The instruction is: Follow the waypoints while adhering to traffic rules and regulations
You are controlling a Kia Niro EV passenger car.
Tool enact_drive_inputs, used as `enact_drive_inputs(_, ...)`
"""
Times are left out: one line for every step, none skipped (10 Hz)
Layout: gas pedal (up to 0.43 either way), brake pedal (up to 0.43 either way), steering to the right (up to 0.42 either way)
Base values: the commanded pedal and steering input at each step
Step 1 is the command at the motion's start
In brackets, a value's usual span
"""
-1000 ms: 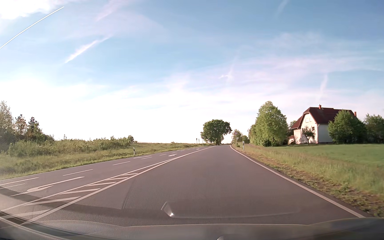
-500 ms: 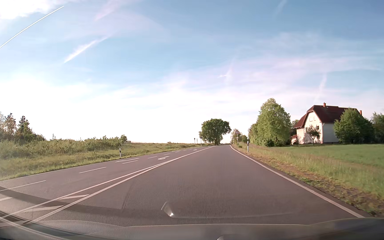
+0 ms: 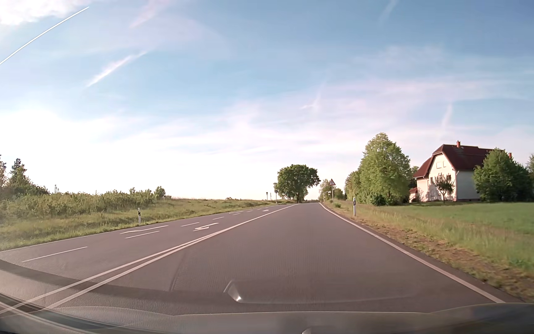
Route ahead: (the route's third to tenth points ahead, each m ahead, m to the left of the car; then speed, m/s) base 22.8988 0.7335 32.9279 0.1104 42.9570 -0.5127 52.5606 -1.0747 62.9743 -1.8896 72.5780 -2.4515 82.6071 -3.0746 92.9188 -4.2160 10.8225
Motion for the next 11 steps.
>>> enact_drive_inputs(0.319, 0.0, 0.006)
enact_drive_inputs(0.319, 0.0, 0.007)
enact_drive_inputs(0.319, 0.0, 0.008)
enact_drive_inputs(0.319, 0.0, 0.008)
enact_drive_inputs(0.319, 0.0, 0.008)
enact_drive_inputs(0.319, 0.0, 0.008)
enact_drive_inputs(0.319, 0.0, 0.008)
enact_drive_inputs(0.319, 0.0, 0.008)
enact_drive_inputs(0.319, 0.0, 0.008)
enact_drive_inputs(0.319, 0.0, 0.008)
enact_drive_inputs(0.319, 0.0, 0.008)
